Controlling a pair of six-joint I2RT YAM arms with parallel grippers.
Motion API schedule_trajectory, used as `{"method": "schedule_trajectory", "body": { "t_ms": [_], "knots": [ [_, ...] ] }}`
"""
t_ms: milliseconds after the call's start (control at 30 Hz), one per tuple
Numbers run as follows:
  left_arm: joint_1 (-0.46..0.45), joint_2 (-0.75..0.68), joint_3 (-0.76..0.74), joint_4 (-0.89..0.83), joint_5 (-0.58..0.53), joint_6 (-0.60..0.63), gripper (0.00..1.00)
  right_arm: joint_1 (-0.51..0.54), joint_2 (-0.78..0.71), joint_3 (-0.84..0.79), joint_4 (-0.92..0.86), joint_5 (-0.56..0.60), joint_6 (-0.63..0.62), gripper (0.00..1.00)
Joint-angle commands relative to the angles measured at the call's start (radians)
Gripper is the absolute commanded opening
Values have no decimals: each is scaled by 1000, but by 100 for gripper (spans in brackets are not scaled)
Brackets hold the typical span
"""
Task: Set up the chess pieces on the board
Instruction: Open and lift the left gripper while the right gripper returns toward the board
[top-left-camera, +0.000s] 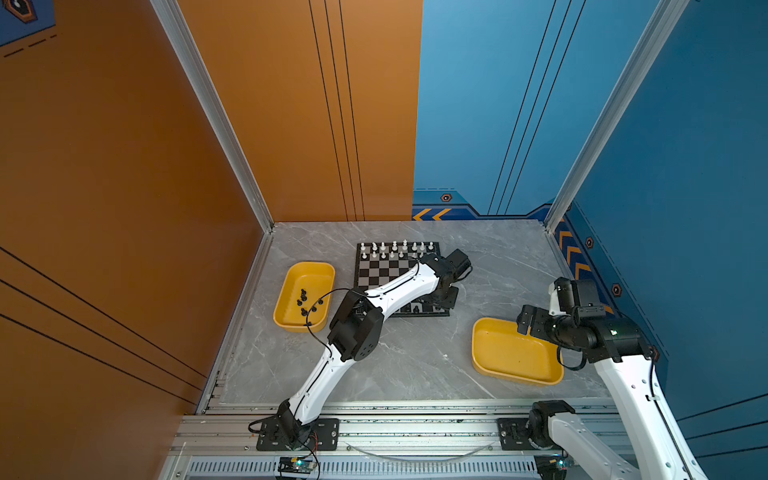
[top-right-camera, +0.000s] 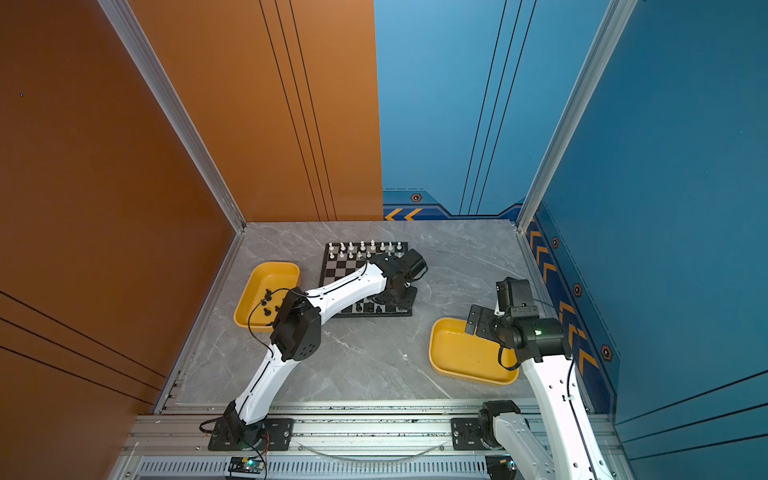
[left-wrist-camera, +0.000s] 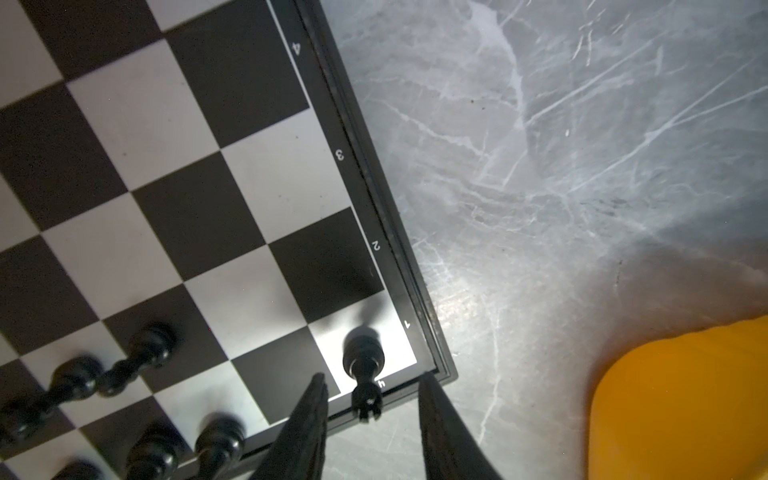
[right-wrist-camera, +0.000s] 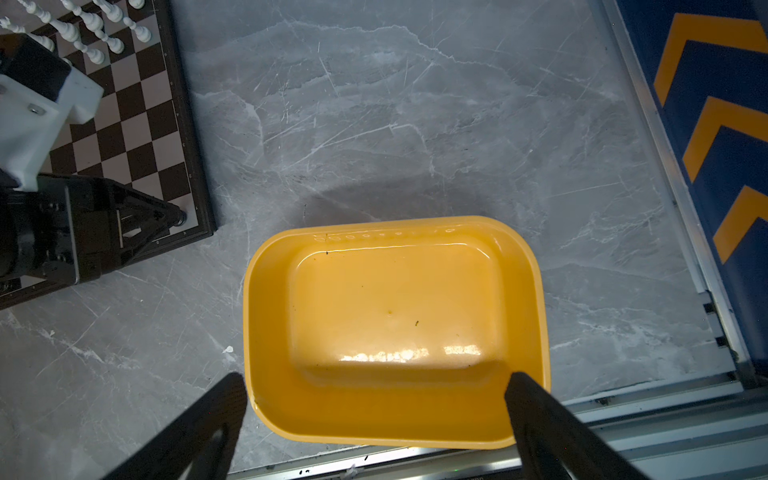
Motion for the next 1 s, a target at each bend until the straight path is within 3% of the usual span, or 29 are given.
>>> {"method": "schedule_trajectory", "body": {
  "t_ms": [0, 300, 467, 633, 800, 967],
  "knots": [
    [8, -51, 35, -19, 10, 4, 42, -6, -2, 26, -27, 13, -19, 100],
    [117, -287, -88, -18, -41, 5, 46, 30, 82, 69, 66, -25, 16, 100],
    [313, -501, -328, -9, -117, 30, 47, 173, 207, 137, 132, 38, 45, 100],
    [598, -710, -644, 83, -58, 67, 46, 306, 359, 206, 204, 81, 76, 100],
    [771, -739, -759, 116, -26, 122, 44, 375, 513, 296, 235, 96, 82, 100],
    [862, -675, -783, 151, -6, 125, 41, 408, 657, 409, 240, 98, 86, 100]
  ]
}}
